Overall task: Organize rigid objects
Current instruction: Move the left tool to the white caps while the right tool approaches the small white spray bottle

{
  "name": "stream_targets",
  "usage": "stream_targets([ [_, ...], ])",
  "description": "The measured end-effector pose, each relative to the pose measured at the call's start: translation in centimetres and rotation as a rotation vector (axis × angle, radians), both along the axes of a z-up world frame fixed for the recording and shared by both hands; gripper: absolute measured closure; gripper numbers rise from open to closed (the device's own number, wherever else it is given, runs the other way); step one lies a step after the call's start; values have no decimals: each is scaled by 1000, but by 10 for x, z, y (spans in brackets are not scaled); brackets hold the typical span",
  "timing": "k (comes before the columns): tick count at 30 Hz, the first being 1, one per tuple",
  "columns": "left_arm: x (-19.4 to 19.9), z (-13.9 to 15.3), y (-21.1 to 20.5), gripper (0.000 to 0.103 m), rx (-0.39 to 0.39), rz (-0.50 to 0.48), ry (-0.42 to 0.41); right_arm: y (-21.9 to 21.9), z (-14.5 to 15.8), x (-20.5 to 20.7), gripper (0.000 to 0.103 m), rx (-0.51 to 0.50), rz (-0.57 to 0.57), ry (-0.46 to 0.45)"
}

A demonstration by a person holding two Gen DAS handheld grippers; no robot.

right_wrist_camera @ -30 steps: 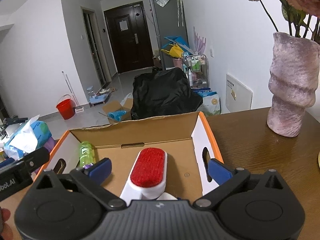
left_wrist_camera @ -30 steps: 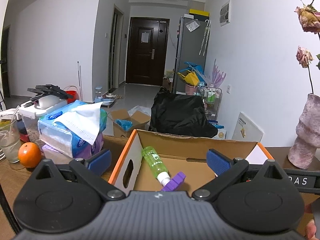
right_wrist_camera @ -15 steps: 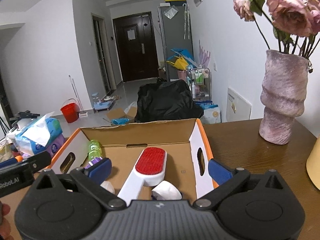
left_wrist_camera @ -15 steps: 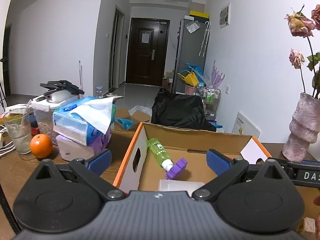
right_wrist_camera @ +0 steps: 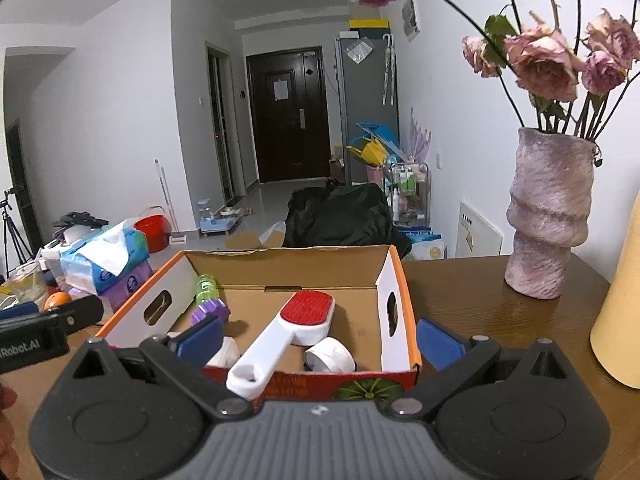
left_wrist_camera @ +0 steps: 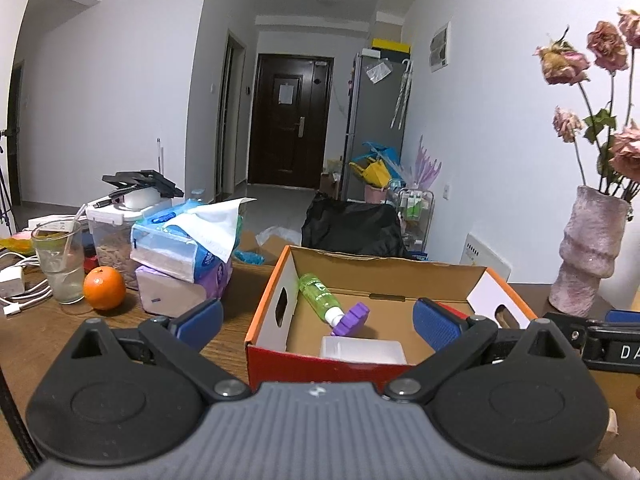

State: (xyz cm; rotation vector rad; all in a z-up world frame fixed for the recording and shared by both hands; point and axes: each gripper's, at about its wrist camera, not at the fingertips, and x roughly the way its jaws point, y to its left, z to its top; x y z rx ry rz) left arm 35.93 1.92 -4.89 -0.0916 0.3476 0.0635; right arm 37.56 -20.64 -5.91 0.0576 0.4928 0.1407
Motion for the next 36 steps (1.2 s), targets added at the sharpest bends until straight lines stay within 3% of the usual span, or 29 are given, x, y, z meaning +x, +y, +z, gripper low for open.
stream_targets([
  [18,-67,-12,-11,0,43,-47,-18,-18,-15,-68,0,-64,-2,-7],
  [36,-113,-33,-21,0,63,-71,26,-62,-38,-115,0,-78,-54,36],
])
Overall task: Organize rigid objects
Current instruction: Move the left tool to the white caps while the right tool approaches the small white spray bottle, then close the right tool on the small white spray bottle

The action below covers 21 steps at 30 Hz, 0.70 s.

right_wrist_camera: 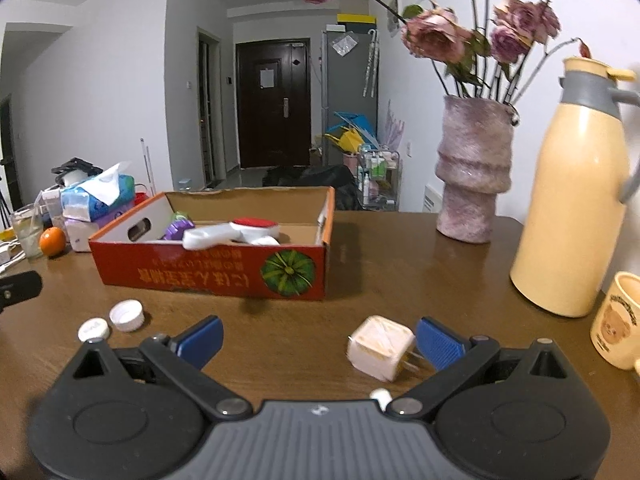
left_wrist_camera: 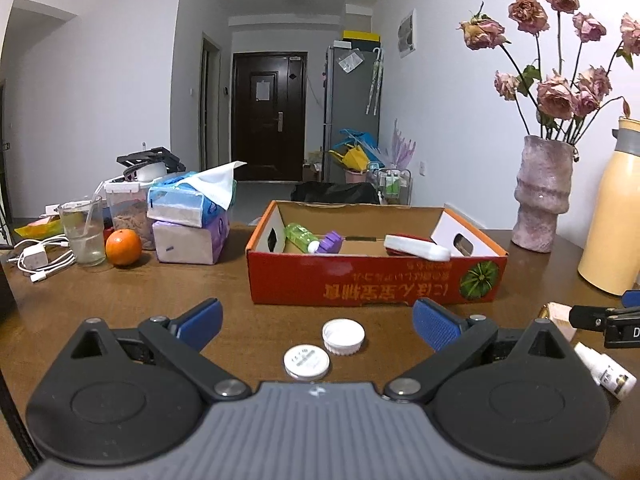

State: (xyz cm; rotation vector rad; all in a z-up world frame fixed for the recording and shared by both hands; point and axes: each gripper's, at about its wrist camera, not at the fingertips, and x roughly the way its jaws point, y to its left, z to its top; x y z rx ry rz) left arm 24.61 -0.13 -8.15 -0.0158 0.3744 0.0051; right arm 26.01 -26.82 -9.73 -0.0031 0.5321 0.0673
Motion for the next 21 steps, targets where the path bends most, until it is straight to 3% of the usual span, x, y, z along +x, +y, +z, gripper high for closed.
stream_targets([
  [14,-16,-12,-4,0,14,-2,32,-32,-29,-17,0,-32,-38,85],
  [16,-16,-13,-5,0,16,-8,35,-36,-34,-16,3,-35,-48,102],
  [21,-16,-15,-7,0,21,-17,38,-39,-43,-9,21,-23,-39,160],
])
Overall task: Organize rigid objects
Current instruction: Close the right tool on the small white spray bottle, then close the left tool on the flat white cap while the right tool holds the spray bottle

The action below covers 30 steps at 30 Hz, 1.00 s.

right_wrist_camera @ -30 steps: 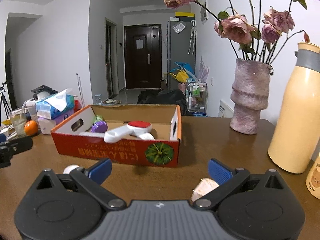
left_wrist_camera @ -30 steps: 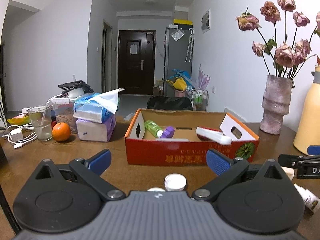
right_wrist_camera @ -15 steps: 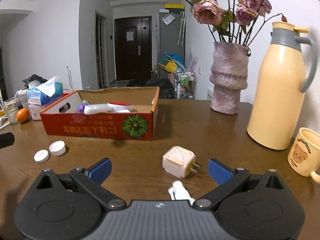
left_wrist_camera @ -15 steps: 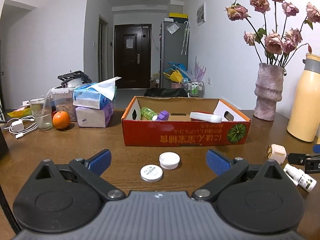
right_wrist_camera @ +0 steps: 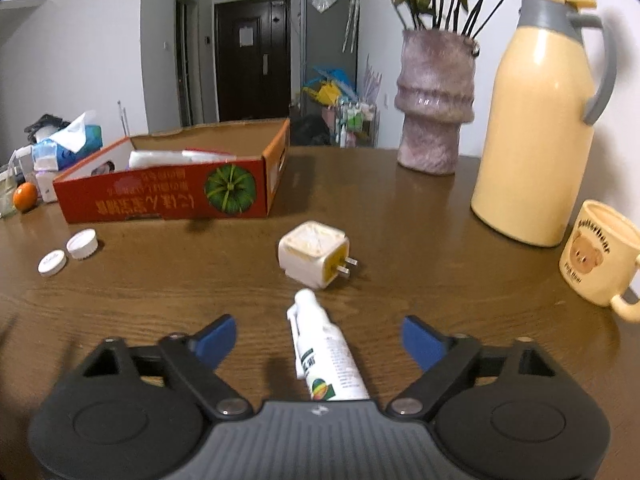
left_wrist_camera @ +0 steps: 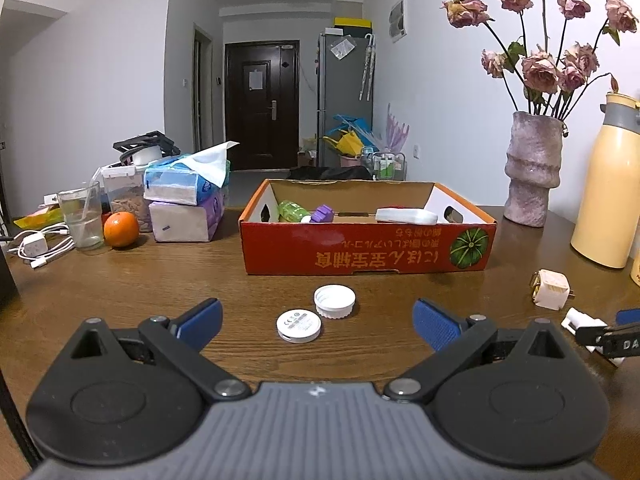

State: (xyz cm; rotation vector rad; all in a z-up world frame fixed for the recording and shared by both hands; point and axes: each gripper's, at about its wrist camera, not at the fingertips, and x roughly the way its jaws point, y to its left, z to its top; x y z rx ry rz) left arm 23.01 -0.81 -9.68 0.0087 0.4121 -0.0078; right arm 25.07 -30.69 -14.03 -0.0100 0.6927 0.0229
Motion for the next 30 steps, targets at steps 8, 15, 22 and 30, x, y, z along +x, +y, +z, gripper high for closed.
stream_targets([
  [8,4,-4,2,0,-10,-1,16,-4,-12,6,46,17,-28,77],
  [15,11,-8,7,0,-21,15,44,-5,-10,3,76,47,-7,63],
  [22,30,-15,18,0,-27,46,92,-4,-1,-5,76,79,-6,-23],
  [30,66,-33,24,0,24,59,175,-5,4,-6,76,103,-45,-99],
])
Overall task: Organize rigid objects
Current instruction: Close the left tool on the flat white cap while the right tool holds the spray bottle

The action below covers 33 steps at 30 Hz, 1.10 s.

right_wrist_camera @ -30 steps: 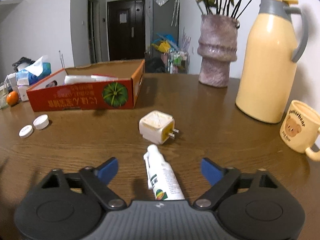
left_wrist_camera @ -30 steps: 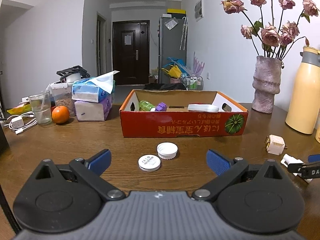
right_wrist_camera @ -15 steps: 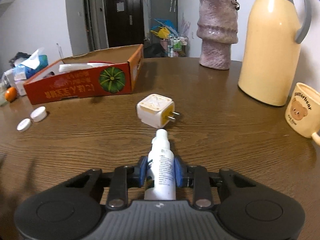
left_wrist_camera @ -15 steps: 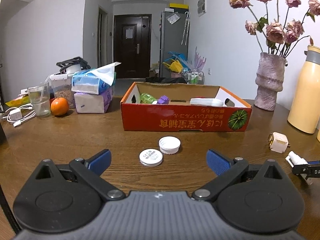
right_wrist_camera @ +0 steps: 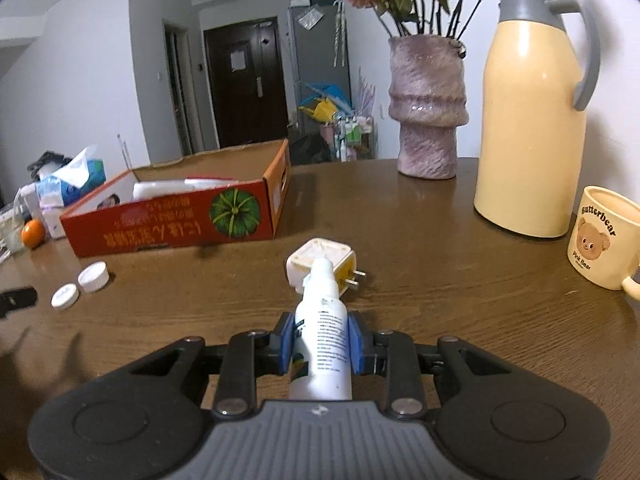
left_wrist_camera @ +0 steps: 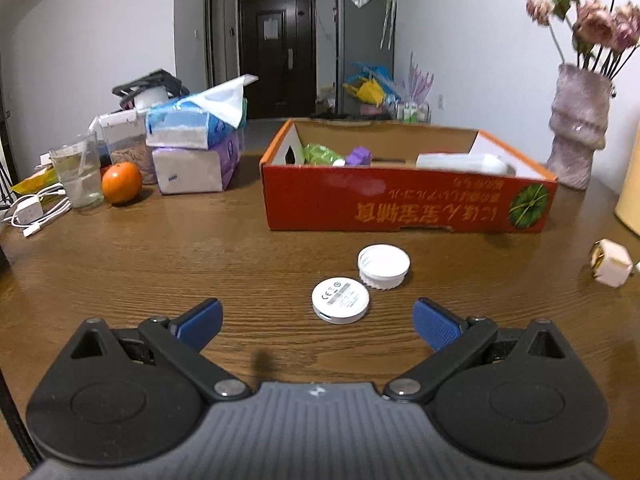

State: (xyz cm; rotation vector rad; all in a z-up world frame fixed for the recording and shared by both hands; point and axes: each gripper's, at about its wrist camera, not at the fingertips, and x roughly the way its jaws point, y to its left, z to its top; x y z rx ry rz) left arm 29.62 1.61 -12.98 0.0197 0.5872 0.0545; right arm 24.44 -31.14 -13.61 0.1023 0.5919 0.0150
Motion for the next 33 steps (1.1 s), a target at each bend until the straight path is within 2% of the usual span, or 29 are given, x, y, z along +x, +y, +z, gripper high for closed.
stream_targets([
  [6,20,-8,-3,2,44,-17,22,5,0,1,76,13,-17,-24],
  [12,37,-16,-2,22,16,-42,78,10,-2,2,76,18,-29,-25],
  [14,42,-17,-1,23,6,-56,88,12,-3,2,76,16,-29,-24],
  [19,51,-19,-2,40,-9,-85,109,17,-5,4,76,10,-24,-16],
  [20,52,-18,-2,48,-11,-92,110,18,-6,4,76,9,-24,-13],
  [21,52,-18,-2,60,-13,-101,107,19,-6,4,76,7,-25,-11],
  [22,51,-17,-1,62,-19,-104,104,20,-7,5,76,5,-26,-10],
  [27,49,-16,0,62,-20,-99,99,27,-8,5,76,-3,-24,-10],
  [33,41,-9,1,62,-2,-85,55,36,-6,2,76,-2,-20,-23],
])
